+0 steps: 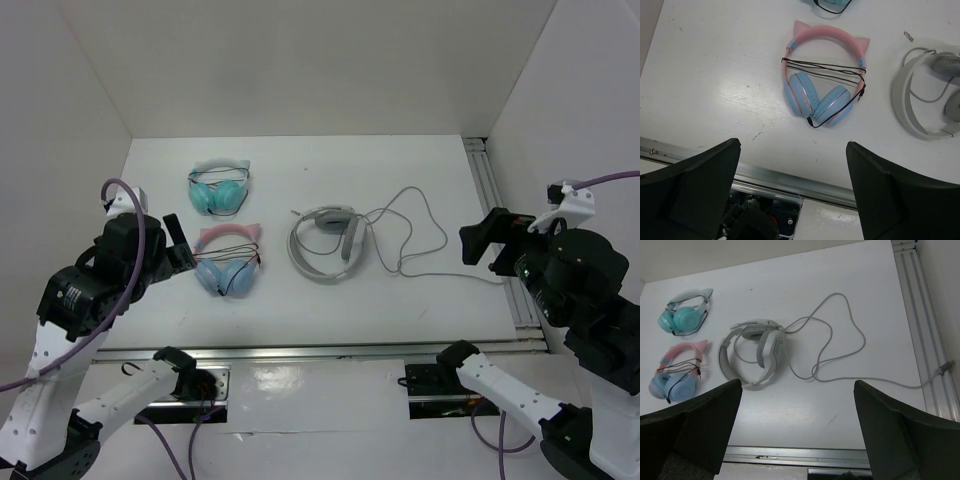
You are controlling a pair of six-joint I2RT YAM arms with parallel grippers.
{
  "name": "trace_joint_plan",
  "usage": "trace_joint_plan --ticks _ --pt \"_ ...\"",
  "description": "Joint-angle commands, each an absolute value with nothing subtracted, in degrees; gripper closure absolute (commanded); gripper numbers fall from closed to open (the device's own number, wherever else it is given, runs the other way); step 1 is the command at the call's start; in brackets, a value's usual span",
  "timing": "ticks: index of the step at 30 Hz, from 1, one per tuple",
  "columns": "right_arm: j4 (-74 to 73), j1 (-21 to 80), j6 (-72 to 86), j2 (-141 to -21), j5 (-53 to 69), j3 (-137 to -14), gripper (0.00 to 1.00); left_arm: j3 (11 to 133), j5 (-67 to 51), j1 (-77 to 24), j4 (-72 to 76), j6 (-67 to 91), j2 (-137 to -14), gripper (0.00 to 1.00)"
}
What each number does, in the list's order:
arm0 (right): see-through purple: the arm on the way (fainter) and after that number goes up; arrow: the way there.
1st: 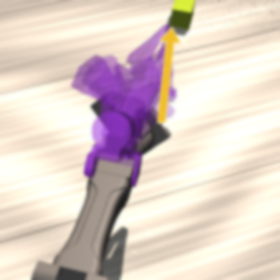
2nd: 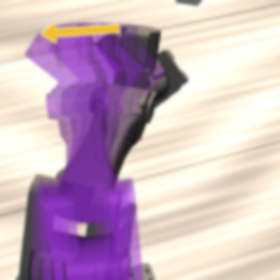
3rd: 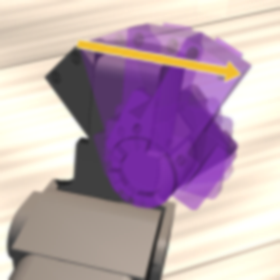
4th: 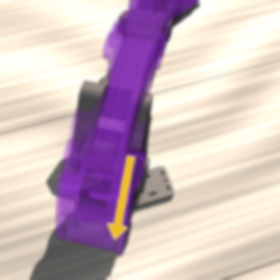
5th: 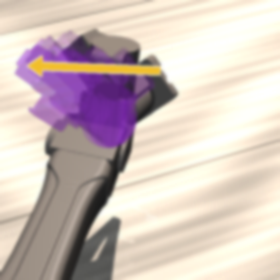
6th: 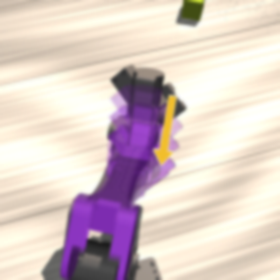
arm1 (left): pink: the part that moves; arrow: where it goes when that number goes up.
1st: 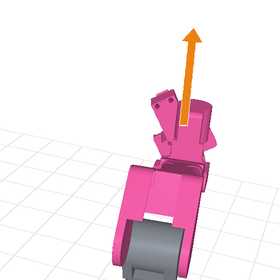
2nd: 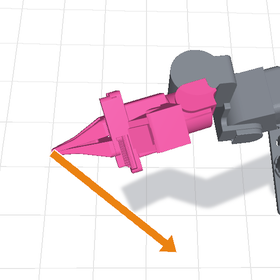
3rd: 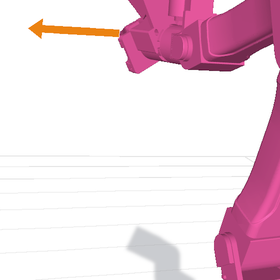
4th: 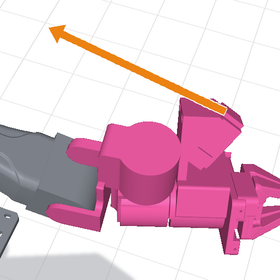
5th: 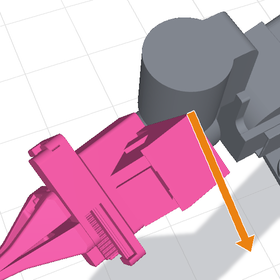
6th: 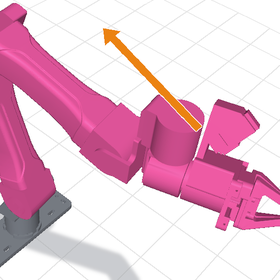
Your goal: Wrap the headphones
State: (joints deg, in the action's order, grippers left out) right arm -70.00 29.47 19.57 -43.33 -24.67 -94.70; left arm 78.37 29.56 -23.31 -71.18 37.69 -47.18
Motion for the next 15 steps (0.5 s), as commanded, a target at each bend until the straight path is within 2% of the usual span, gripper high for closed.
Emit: trace_joint_plan --ticks 1,11,15 --pt "-68.6 29.5 18.8 -43.8 -25.6 -93.4 0.00 78.1 30.3 -22.9 -68.4 37.7 -46.4 0.00" --pt "-64.2 29.5 18.3 -43.9 -21.0 -87.5 0.00 73.4 25.0 -22.9 -62.7 38.8 -49.6 0.00" --pt "-61.2 29.5 18.3 -44.4 -22.6 -83.6 0.00 72.9 24.9 -30.9 -57.8 46.0 -57.9 0.00"
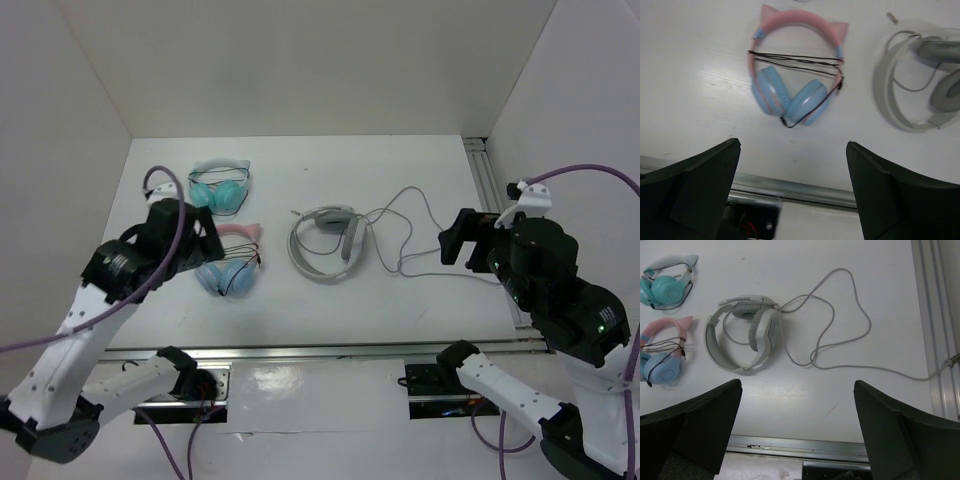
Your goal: Wrap the headphones
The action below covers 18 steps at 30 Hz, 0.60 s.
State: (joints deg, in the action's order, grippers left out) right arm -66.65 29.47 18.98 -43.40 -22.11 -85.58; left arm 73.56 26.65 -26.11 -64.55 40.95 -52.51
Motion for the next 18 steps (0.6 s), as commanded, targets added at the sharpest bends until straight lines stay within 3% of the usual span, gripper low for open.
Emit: trace_joint_plan --ticks 1,6,12,18 --pt "-59.9 29.5 18.3 -44.4 -22.6 -82.8 0.00 72.9 24.9 -32.9 -55.4 50.1 -60.2 0.00" --pt "-58.6 29.5 18.3 -45.7 -22.6 -79.6 0.00 81.8 33.0 -48.7 -54.2 65.4 -78.3 0.00" --pt "-55.8 29.5 17.1 -44.3 -21.3 -77.6 0.00 88.4 35.6 -50.8 -57.0 87.6 -93.3 0.00" --pt "-53.8 29.5 14.7 -44.3 -14.1 -75.5 0.00 89.7 35.8 -50.8 -54.2 91.5 -104.5 0.00"
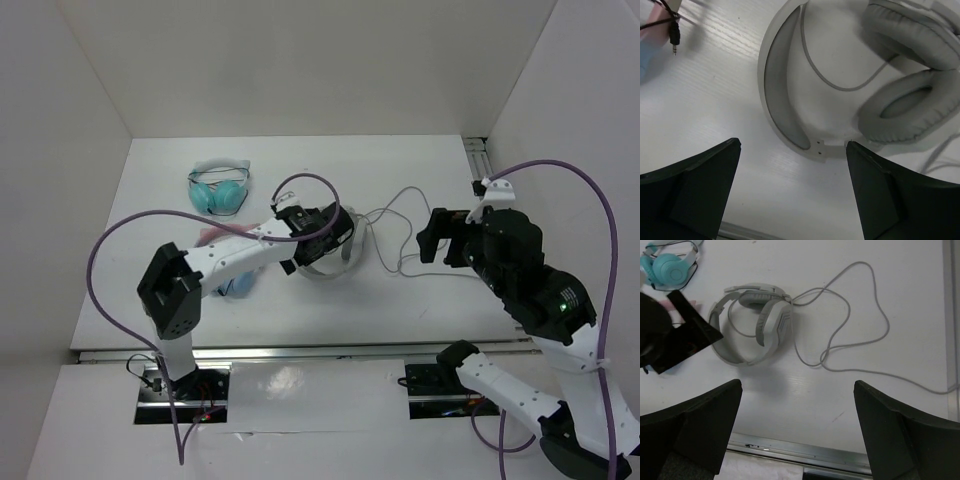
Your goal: Wrap the headphones
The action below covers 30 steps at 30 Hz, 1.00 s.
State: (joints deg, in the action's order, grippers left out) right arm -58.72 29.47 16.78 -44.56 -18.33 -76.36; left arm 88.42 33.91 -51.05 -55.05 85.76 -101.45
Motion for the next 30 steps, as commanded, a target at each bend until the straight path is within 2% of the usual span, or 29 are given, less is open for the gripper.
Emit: trace_joint_plan --ticks 1,4,11,12,13,14,26,28,29,30 --pt "-53.8 29.5 14.7 -44.3 -13.5 -74.8 0.00 88.9 35.8 -50.2 -53.4 91.5 -105.3 0.00" --pt "-52.2 29.5 13.5 -42.9 -11.6 -72.9 0.00 87.1 35.2 -49.7 -50.6 90.9 -108.2 0.05" --pt "-49.5 29.5 13.0 -41.7 -8.0 -71.6 0.00 80.2 34.6 -48.3 -43.3 91.4 -109.1 0.08" --pt "-49.0 29.5 13.0 -41.7 -8.0 -71.6 0.00 80.2 33.8 -48.3 -43.3 91.4 -109.7 0.10" --pt "-49.0 29.5 13.0 -41.7 -7.5 -71.6 0.00 80.2 33.3 -47.6 -42.5 90.9 -110.2 0.18" --pt "-49.0 29.5 13.0 -41.7 -7.5 -71.6 0.00 80.2 33.3 -47.6 -42.5 90.9 -111.1 0.21" --pt "-49.5 29.5 12.5 -42.2 -6.9 -72.2 0.00 77.1 29.1 -47.0 -39.0 91.5 -116.1 0.42" --pt "-49.5 29.5 12.5 -41.7 -7.5 -72.2 0.00 76.4 27.7 -46.4 -39.0 91.5 -116.1 0.54" --pt "-49.5 29.5 12.5 -41.7 -7.5 -72.2 0.00 76.4 27.7 -46.4 -39.9 91.5 -116.1 0.79" --pt "-48.8 29.5 12.5 -41.7 -7.5 -71.5 0.00 76.4 27.7 -46.4 -40.9 91.5 -115.4 0.92"
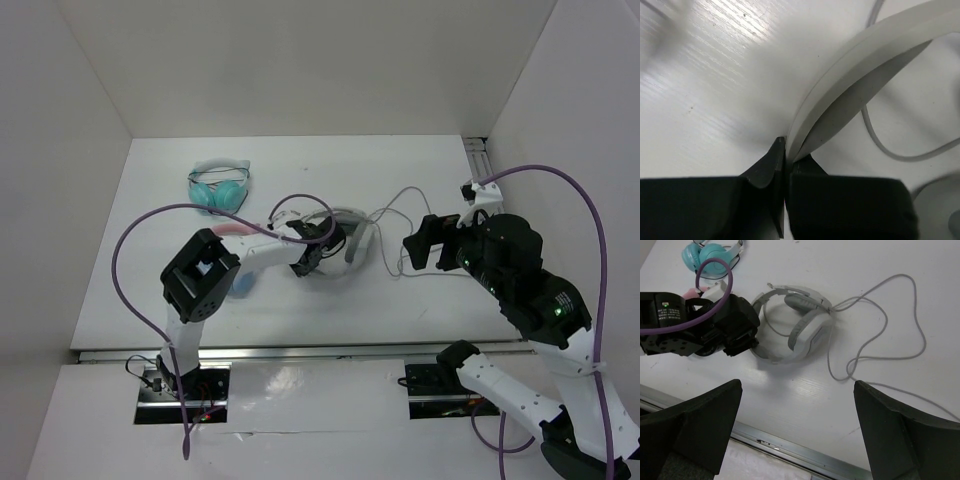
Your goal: Wrap the headphones
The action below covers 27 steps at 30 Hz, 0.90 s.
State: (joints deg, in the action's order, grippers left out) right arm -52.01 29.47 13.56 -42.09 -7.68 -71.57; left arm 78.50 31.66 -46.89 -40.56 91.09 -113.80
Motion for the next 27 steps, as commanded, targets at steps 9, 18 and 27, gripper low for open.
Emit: trace_joint_plan --ticks 9,18,27 --pt "-35.6 29.5 12.5 -37.5 -1.5 -63.9 0.00 100.3 41.5 -49.4 -65.7 80.4 -107.0 1.00" --pt "-11.7 29.0 18.2 -31.9 8.5 -54.7 0.05 129.8 51.5 -45.0 -77.5 48.7 -96.5 1.00" --pt "26.1 29.0 17.1 -35.7 11.2 -30.2 0.06 137.7 40.9 -33.4 -67.9 30.3 -87.0 1.00"
